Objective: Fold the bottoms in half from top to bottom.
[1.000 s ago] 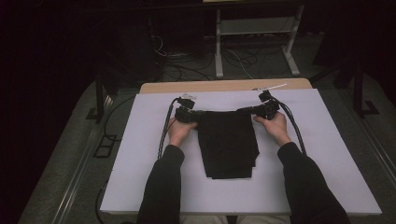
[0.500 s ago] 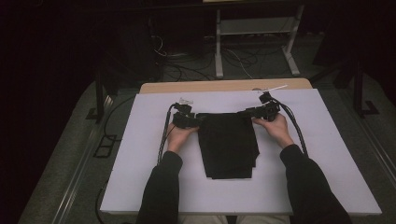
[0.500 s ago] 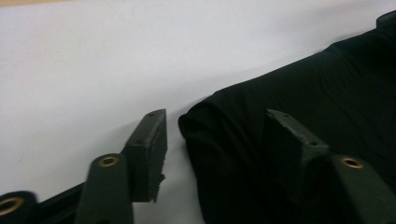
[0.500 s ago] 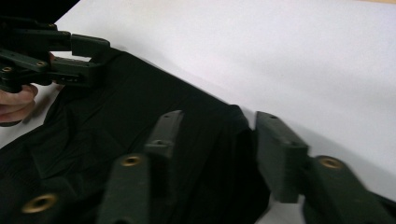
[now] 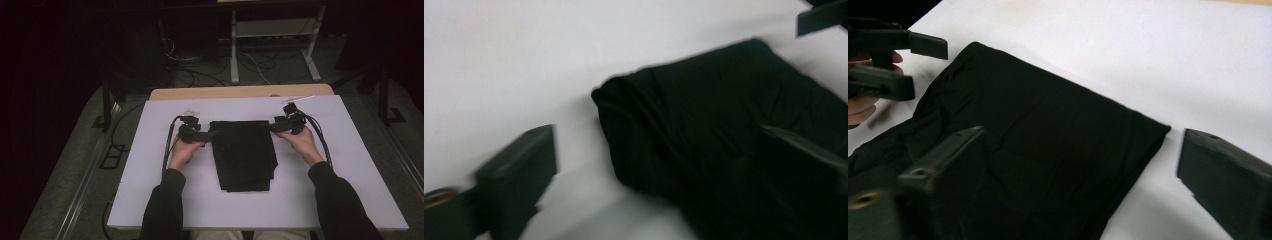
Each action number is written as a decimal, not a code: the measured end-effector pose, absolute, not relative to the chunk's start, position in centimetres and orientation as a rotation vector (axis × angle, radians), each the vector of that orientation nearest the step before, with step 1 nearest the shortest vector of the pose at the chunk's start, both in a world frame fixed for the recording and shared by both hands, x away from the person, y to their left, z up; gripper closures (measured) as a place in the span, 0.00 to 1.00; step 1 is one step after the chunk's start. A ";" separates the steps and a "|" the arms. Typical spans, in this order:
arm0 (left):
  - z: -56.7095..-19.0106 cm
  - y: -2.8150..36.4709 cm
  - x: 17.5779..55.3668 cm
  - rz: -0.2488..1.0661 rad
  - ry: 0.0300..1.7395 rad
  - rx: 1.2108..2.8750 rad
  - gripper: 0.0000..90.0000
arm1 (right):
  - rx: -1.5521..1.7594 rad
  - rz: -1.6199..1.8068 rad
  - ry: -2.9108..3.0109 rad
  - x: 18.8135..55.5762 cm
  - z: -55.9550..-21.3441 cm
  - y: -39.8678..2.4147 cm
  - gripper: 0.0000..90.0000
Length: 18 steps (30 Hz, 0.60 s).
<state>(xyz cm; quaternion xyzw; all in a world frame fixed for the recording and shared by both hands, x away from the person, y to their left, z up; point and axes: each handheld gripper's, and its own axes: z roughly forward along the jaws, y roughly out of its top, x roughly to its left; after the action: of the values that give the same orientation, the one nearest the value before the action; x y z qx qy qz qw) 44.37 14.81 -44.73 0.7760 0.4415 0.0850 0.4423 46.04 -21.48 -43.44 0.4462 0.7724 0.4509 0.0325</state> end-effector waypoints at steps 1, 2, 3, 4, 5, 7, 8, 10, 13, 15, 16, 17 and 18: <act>-44.8 14.8 44.2 0.208 1.095 1.926 0.00 | 1.380 1.392 2.373 45.8 -43.4 -21.6 0.04; -44.8 14.9 44.0 0.209 1.094 1.928 0.00 | 1.381 1.393 2.371 45.6 -43.4 -21.7 0.02; -44.8 15.0 43.8 0.209 1.094 1.925 0.00 | 1.374 1.385 2.370 45.3 -43.3 -21.8 0.02; -44.8 15.0 43.5 0.210 1.091 1.922 0.00 | 1.374 1.370 2.371 45.1 -43.3 -21.9 0.01; -44.8 15.1 43.3 0.210 1.089 1.925 0.00 | 1.375 1.363 2.370 44.8 -43.2 -22.0 0.00; -44.9 15.2 42.8 0.221 1.078 1.932 0.00 | 1.369 1.364 2.368 44.2 -43.1 -22.2 0.00; -44.8 15.4 42.4 0.233 1.070 1.935 0.00 | 1.368 1.364 2.362 44.0 -43.1 -22.4 0.00; -44.7 15.5 42.0 0.239 1.068 1.929 0.00 | 1.359 1.356 2.351 43.3 -43.2 -22.6 0.00; -44.5 15.8 41.1 0.256 1.058 1.925 0.00 | 1.358 1.387 2.329 42.4 -43.2 -23.1 0.00; -44.2 15.9 40.6 0.267 1.050 1.925 0.00 | 1.349 1.393 2.327 41.9 -43.1 -23.3 0.00; -44.1 16.0 40.3 0.270 1.045 1.924 0.00 | 1.350 1.392 2.327 41.6 -43.0 -23.4 0.00; -44.0 16.1 40.0 0.274 1.039 1.918 0.00 | 1.342 1.393 2.329 41.4 -42.9 -23.5 0.00; -44.0 16.2 39.7 0.276 1.036 1.913 0.00 | 1.340 1.392 2.329 41.1 -42.7 -23.6 0.00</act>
<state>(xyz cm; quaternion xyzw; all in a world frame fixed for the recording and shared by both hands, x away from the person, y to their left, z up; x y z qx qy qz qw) 39.74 16.19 -43.96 0.7760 0.4204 0.1120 0.4567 41.13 -23.58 -42.75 0.4422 0.7684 0.4591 0.0577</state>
